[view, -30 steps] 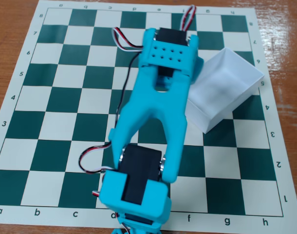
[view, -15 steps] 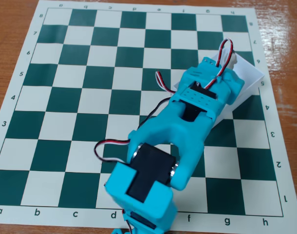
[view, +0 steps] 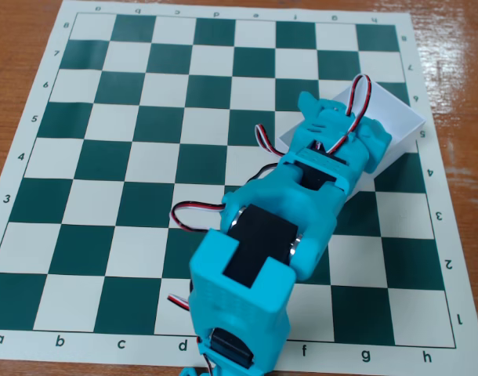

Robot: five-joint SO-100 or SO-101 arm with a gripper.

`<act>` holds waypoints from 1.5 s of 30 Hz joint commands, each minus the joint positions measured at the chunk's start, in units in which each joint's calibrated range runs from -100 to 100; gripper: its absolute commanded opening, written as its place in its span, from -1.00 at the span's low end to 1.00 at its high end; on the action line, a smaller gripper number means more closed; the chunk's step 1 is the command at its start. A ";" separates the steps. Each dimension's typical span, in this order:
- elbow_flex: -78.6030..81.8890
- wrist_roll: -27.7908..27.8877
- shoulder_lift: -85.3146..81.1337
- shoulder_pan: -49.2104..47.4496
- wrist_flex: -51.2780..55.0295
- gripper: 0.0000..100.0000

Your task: Grab the toy horse and put it in the box.

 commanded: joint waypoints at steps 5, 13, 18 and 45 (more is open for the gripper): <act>12.07 -1.96 -17.90 -3.38 6.55 -0.04; 28.82 -5.53 -44.89 -10.67 27.65 -0.04; 43.93 -6.26 -66.66 -14.88 36.54 -0.04; 53.04 -5.63 -98.96 -21.67 81.80 -0.04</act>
